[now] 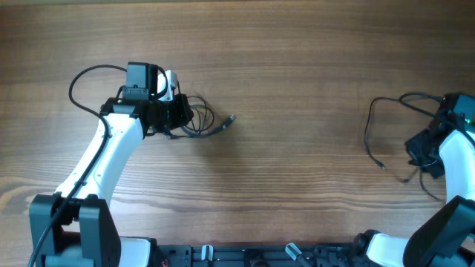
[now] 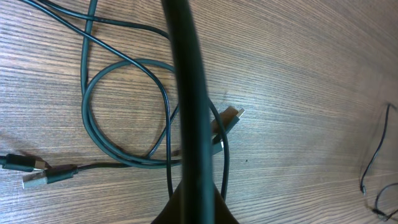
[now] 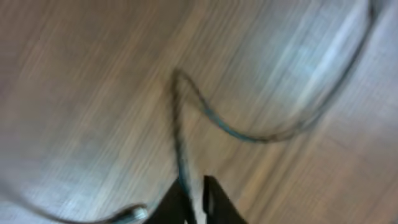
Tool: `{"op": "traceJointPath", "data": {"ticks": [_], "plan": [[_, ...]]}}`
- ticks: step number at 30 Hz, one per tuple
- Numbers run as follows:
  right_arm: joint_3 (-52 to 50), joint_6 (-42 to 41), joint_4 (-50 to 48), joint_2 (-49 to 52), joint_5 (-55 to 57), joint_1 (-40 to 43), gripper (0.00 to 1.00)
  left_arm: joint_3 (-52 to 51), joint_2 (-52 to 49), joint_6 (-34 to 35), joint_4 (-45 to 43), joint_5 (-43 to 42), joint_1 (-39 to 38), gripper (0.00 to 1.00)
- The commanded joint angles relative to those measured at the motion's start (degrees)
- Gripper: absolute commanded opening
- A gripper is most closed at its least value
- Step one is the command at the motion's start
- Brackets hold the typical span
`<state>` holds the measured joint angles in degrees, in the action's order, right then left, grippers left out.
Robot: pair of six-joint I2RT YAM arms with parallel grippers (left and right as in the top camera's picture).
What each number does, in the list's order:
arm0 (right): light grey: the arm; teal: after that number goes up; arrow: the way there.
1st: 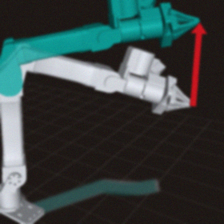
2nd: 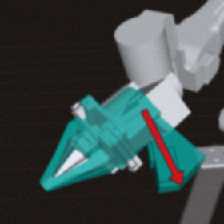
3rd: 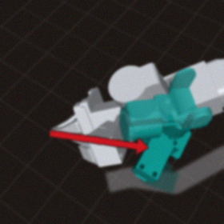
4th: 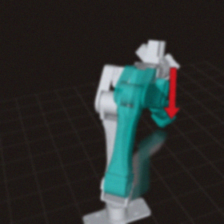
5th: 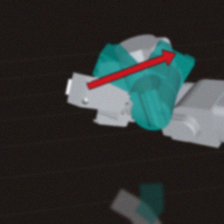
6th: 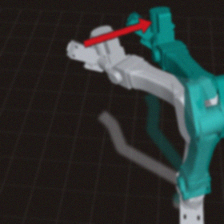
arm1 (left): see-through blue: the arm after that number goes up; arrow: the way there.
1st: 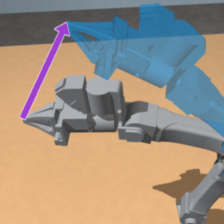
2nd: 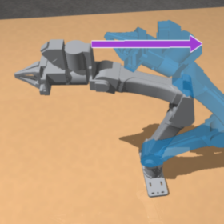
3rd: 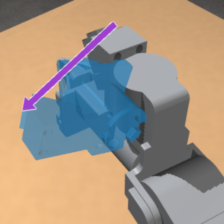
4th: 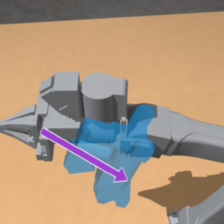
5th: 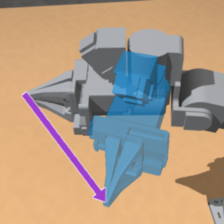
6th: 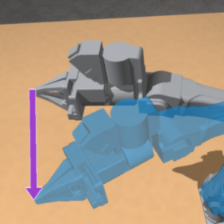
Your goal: Untangle cables
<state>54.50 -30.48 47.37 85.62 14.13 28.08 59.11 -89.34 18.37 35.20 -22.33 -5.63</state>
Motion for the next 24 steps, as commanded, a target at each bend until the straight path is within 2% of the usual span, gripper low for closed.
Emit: {"op": "traceJointPath", "data": {"ticks": [1,3,5,7,9,10,11,12,14,16,19,23,24], "plan": [[1.38,5.27,-8.72,0.42,-16.37,0.13,0.04,0.04,1.16,0.09,0.02,-0.11,-0.39,0.04],[4.63,6.32,-17.77,0.42,-31.28,0.13,0.04,0.04,1.16,0.09,0.02,-0.11,-0.39,0.04],[7.43,5.4,-25.66,0.42,-41.03,0.13,0.04,0.04,1.16,0.09,0.13,-0.11,-0.39,0.04],[10.05,-3.37,-33.9,0.42,-42.21,0.13,0.04,0.04,1.16,0.09,0.7,-0.11,-0.39,0.04],[10.64,-10.58,-37.79,0.42,-36.61,0.13,0.06,0.04,1.16,0.09,1.57,-0.11,-0.39,0.04],[10.64,-12.22,-36.98,0.42,-33.86,0.13,0.21,0.04,1.16,0.09,1.84,-0.11,-0.39,0.04],[10.62,-11.93,-35.78,0.42,-32.83,0.13,0.42,0.04,1.16,0.09,1.95,-0.11,-0.39,0.04],[10.62,-10.91,-33.11,0.42,-31.58,0.13,0.55,0.04,1.16,0.09,1.92,-0.11,-0.39,0.04],[10.62,-7.02,-26.75,0.42,-28.04,0.13,0.68,0.04,1.16,0.09,1.68,-0.09,-0.39,0.04],[10.62,-4.87,-21.16,0.42,-25.64,0.13,0.76,0.04,1.16,0.07,1.62,-0.09,-0.39,0.04],[10.62,-0.52,-11.13,0.42,-25.7,0.11,0.78,0.04,1.16,0.07,1.6,-0.09,-0.39,0.04],[10.6,5.18,-0.22,0.42,-28.09,0.0,0.77,0.04,1.16,0.07,1.49,-0.11,-0.39,0.04],[10.21,6.69,2.03,0.42,-27.85,0.0,0.72,0.04,1.16,0.09,1.49,-0.11,-0.39,0.04]]}}
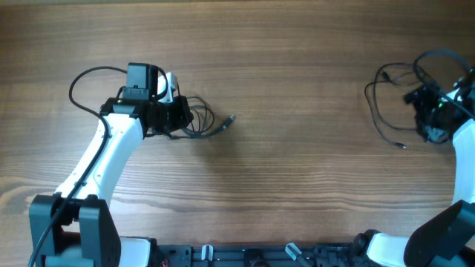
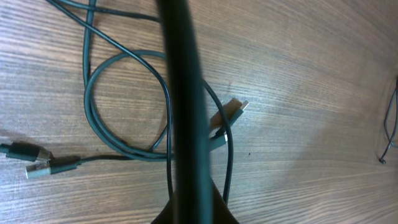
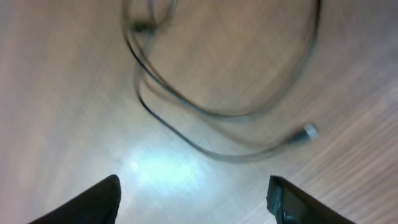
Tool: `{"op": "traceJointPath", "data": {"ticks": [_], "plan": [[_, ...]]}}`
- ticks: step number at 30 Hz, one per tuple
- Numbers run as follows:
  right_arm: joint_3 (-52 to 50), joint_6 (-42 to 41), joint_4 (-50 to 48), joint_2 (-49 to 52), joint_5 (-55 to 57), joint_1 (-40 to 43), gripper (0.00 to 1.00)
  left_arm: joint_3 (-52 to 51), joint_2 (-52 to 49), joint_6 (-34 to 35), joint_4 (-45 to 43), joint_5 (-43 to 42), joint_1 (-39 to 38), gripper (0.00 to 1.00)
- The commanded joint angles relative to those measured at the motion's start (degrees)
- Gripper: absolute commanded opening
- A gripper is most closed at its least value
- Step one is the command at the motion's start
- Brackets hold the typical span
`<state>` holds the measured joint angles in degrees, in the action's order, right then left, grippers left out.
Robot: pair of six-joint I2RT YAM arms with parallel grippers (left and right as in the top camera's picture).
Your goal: Untangle cables
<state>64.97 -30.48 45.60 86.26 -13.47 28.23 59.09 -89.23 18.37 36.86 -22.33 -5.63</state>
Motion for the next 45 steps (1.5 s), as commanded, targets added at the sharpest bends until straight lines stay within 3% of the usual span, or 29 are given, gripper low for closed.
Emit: {"op": "traceJointPath", "data": {"ticks": [1,3,7,14,21,32,38,40,42,45], "plan": [[-0.94,6.54,5.14,-0.22,0.07,-0.13,0.65,0.07,1.05,0.09,-0.17,-0.09,-0.39,0.04],[-4.57,5.95,5.35,-0.2,0.22,-0.13,0.55,0.07,1.05,0.09,-0.17,-0.11,-0.39,0.04],[-12.52,0.11,-1.07,-0.2,0.15,-0.15,0.47,0.07,1.05,0.11,-0.13,-0.13,-0.39,0.04],[-25.16,-1.2,-21.42,-0.2,-2.43,-0.2,0.31,0.07,1.05,0.13,-0.13,-0.35,-0.44,0.04],[-32.39,-2.93,-35.95,-0.2,-1.2,-0.2,0.04,0.07,1.05,0.13,-0.13,-0.37,-0.7,0.04],[-32.7,-3.15,-41.24,-0.2,5.75,-0.2,0.04,0.07,1.05,0.13,-0.11,-0.57,-0.7,0.04],[-32.7,-3.13,-41.48,-0.2,15.47,-0.2,0.04,0.07,1.05,0.13,-0.13,-0.57,-0.7,0.04],[-32.7,-3.06,-42.53,-0.2,14.4,-0.2,0.04,0.07,1.05,0.13,-0.13,-0.57,-0.7,0.04],[-32.65,0.9,-47.47,-0.22,5.88,-0.2,0.05,0.07,1.05,0.13,-0.11,-0.59,-0.7,0.04],[-31.78,5.29,-55.25,-0.22,-13.29,-0.2,0.21,0.07,1.05,0.13,-0.09,-0.76,-0.7,0.04]]}}
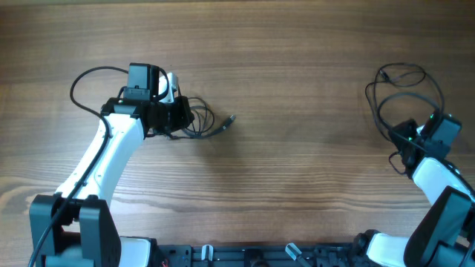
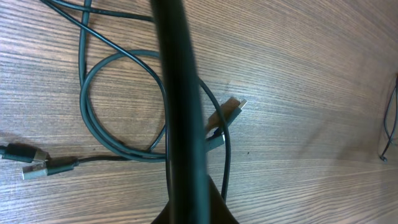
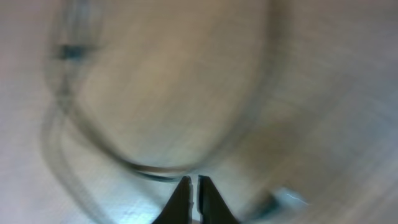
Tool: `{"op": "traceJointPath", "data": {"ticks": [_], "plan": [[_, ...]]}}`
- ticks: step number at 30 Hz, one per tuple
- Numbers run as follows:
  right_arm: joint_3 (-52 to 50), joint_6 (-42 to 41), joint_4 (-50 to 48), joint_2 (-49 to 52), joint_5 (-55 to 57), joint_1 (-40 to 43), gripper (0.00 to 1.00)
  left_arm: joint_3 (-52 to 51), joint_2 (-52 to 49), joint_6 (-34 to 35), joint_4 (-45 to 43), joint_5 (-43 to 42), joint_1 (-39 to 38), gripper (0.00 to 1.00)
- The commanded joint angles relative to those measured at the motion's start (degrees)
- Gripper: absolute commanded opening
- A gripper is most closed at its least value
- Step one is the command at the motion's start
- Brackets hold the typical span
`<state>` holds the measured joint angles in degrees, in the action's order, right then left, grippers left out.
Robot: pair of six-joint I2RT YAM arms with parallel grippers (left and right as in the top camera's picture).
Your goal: Untangle cables
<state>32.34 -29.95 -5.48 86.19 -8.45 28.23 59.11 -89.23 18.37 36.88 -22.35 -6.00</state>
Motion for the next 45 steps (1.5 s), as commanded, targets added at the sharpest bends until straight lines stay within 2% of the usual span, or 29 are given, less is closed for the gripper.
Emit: {"op": "traceJointPath", "data": {"ticks": [1,3,5,8,12,18,25,31,33,35,39,40,43,45], "plan": [[1.16,5.62,-6.54,-0.15,-24.9,-0.22,0.2,0.04,1.05,0.13,-0.09,-0.76,-0.33,0.04],[1.73,7.78,-8.46,-0.15,-36.02,-0.81,0.15,0.04,1.05,0.13,-0.11,-0.74,-0.33,0.04],[1.73,10.67,-5.44,-0.15,-37.0,-2.43,0.06,0.04,1.05,0.15,-0.11,-0.74,-0.33,0.04],[1.73,13.6,0.59,-0.13,-25.94,-6.49,0.04,0.04,1.05,0.92,0.02,-1.01,-0.33,0.04],[1.7,9.94,3.72,-0.13,-6.47,-9.55,0.04,0.04,1.05,1.64,0.09,-1.16,-0.33,0.04],[1.68,10.36,4.07,0.59,-4.33,-9.57,0.04,0.04,1.05,1.64,0.07,-1.16,-0.33,0.04],[1.68,10.25,2.01,6.8,-2.95,-9.57,0.04,0.04,1.05,1.64,0.09,-1.18,-0.33,0.04],[1.68,1.18,1.01,7.15,18.45,-8.39,0.04,0.04,1.05,1.64,0.26,-1.18,-0.33,0.04],[1.68,-0.24,0.42,7.15,21.44,-6.43,0.04,0.04,1.05,1.64,0.26,-1.18,-0.33,0.04],[1.68,-0.9,-0.42,7.13,20.24,-4.33,0.04,0.04,1.05,1.64,0.26,-1.18,-0.35,0.04],[1.7,-1.01,-2.38,7.13,7.93,-2.12,0.04,0.04,1.05,1.64,0.02,-1.18,-0.33,0.04],[1.7,0.61,-2.86,6.99,3.08,-2.12,0.04,0.04,1.05,1.64,-0.24,-1.18,-0.35,0.04],[1.75,8.13,-3.13,6.23,-20.48,-2.12,0.04,0.04,1.05,1.64,-4.85,-4.15,-1.68,0.04],[1.75,8.98,-1.73,5.84,-31.23,-2.45,0.05,0.04,1.05,1.64,-9.16,-7.56,-3.34,0.04]]}}
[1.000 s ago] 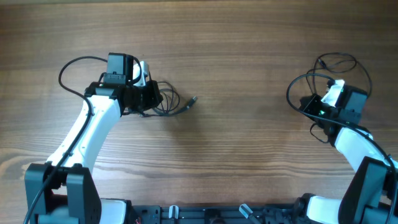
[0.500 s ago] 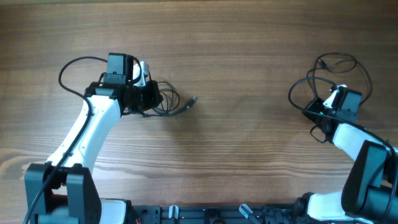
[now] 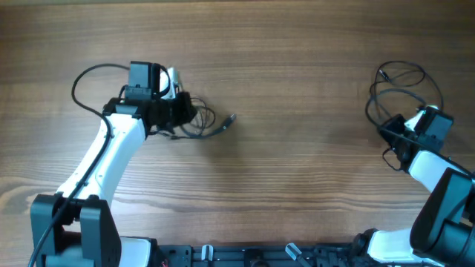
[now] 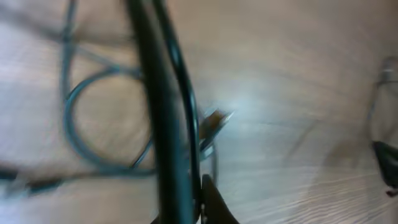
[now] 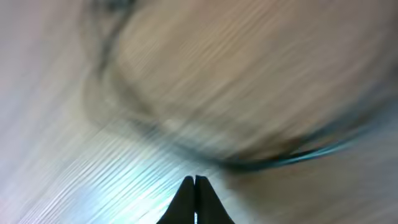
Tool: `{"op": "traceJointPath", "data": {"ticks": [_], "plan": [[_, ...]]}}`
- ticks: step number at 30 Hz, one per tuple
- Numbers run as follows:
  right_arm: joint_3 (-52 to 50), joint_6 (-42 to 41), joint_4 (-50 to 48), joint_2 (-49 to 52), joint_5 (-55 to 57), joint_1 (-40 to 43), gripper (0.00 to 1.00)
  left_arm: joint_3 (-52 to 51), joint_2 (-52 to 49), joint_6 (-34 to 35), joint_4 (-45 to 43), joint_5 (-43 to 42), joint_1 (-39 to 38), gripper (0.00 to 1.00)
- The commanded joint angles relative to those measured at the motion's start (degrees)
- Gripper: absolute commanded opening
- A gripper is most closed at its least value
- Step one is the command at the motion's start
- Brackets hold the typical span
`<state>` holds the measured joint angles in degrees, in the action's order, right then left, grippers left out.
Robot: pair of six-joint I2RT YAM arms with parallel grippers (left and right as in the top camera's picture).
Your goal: Untangle cables
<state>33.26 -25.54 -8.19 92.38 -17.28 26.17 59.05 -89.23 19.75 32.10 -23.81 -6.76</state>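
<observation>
A dark cable tangle point(image 3: 202, 124) lies left of centre, one plug point(image 3: 231, 117) pointing right. My left gripper point(image 3: 180, 111) sits at the tangle's left edge. In the blurred left wrist view the left gripper point(image 4: 189, 202) is shut on a thick dark cable point(image 4: 155, 118) that runs up from the jaws, with a loop point(image 4: 106, 118) and a plug point(image 4: 214, 118) on the table behind it. A thin black cable point(image 3: 401, 89) lies looped at the far right. My right gripper point(image 3: 393, 136) is at its lower part. In the right wrist view the right gripper point(image 5: 194, 183) is shut, with the blurred thin cable point(image 5: 280, 155) just beyond the tips.
The wooden table point(image 3: 297, 170) stretches bare between the two cable piles. The left arm's own black lead point(image 3: 82, 81) arcs behind its wrist. A dark rail point(image 3: 245, 256) runs along the front edge.
The right gripper has moved up and a little left, closer to the thin cable's loops, and its fingers are fully shut. The left gripper stays shut on its cable; its view is blurred.
At first the right gripper was shut at the far right by the thin cable, which lay spread out. Then it was open higher up with the cable bunched into loops. Later it stood nearly shut below the loops, and now shut beside them. The left gripper held its cable throughout.
</observation>
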Motion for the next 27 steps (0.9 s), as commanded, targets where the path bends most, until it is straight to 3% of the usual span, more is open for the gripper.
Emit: {"op": "traceJointPath", "data": {"ticks": [1,4,5,7,10,12,15,16,18,22,23,27], "plan": [[0.83,4.59,1.88,-0.61,-26.12,-0.98,0.05,0.11,1.05,0.24,-7.82,-9.2,-4.28,0.04],[0.83,4.55,2.91,-2.43,-30.23,-3.72,0.08,0.11,1.05,-2.67,-15.06,-17.55,-10.32,0.04],[0.87,4.55,2.93,-3.23,-30.32,-4.72,0.09,0.11,1.05,-4.35,-15.52,-17.7,-12.31,0.09],[1.53,4.57,4.22,-5.09,-30.36,-6.82,0.12,0.11,1.05,-6.08,-14.69,-16.7,-14.29,0.36],[3.93,4.76,8.83,-7.43,-30.08,-10.25,0.14,0.11,1.05,-6.1,-12.52,-15.08,-14.93,0.54],[6.62,6.58,14.47,-8.07,-28.35,-13.81,0.18,0.11,1.05,-6.08,-9.94,-12.87,-14.51,0.55],[10.03,9.7,23.04,-8.09,-22.03,-19.65,0.26,0.11,1.05,-6.05,-5.38,-5.7,-13.66,0.53],[11.04,10.45,25.53,-8.09,-19.69,-22.36,0.29,0.11,1.05,-6.05,-3.89,-2.49,-13.51,0.48],[11.8,10.25,26.73,-8.09,-18.47,-27.08,0.3,0.11,1.05,-6.03,-0.22,5.62,-12.94,0.26],[11.85,3.28,22.49,-8.04,-18.45,-36.74,0.32,0.11,1.05,-6.03,1.38,6.97,-12.39,0.11],[11.85,1.09,19.71,-7.98,-18.45,-39.63,0.39,0.11,1.05,-6.01,1.33,6.97,-12.39,0.07],[11.85,-3.19,14.78,-7.45,-14.38,-45.09,0.47,0.11,1.05,-6.01,1.44,6.97,-12.39,0.05]]}}
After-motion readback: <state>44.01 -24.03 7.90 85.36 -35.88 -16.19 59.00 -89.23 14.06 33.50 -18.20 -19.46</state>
